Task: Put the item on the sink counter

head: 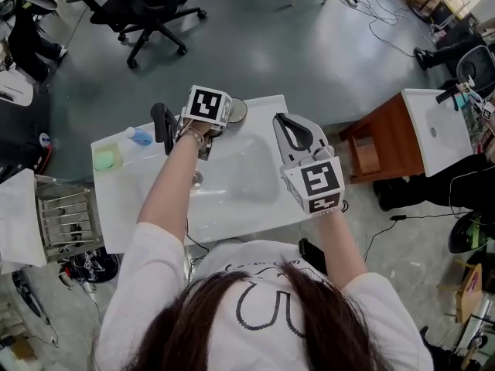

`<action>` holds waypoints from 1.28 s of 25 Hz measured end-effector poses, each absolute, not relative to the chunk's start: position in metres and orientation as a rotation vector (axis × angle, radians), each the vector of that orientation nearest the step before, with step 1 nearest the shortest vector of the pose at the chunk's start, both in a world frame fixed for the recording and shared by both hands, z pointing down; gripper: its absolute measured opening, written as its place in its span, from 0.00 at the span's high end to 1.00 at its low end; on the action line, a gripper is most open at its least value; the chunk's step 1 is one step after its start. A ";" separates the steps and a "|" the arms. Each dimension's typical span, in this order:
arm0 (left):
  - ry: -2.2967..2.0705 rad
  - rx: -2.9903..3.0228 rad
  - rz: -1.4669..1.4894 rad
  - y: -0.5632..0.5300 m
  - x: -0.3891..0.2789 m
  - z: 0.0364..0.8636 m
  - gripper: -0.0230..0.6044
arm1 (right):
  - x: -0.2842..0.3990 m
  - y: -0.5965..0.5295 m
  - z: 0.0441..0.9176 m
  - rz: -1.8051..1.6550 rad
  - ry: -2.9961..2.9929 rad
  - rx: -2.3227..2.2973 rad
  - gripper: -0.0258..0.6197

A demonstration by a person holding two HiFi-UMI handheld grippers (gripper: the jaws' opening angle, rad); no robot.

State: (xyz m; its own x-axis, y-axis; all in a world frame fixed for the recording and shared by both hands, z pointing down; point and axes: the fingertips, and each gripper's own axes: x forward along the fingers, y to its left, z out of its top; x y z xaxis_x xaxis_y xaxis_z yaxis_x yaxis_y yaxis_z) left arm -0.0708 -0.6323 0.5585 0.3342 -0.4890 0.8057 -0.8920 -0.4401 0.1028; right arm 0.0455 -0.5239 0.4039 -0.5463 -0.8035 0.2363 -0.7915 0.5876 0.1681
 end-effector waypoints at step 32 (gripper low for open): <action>-1.711 2.421 0.412 -0.466 -0.104 0.382 0.74 | 0.044 -0.405 0.338 -0.159 -2.618 1.332 0.91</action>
State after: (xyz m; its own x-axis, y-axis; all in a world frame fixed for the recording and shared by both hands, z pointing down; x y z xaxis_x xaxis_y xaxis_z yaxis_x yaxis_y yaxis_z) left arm -0.1045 -0.4663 0.3820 0.3123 -0.8993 0.3061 -0.9400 -0.3391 -0.0372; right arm 0.0440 -0.4047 0.3385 -0.5743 -0.8085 0.1285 -0.7871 0.5884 0.1851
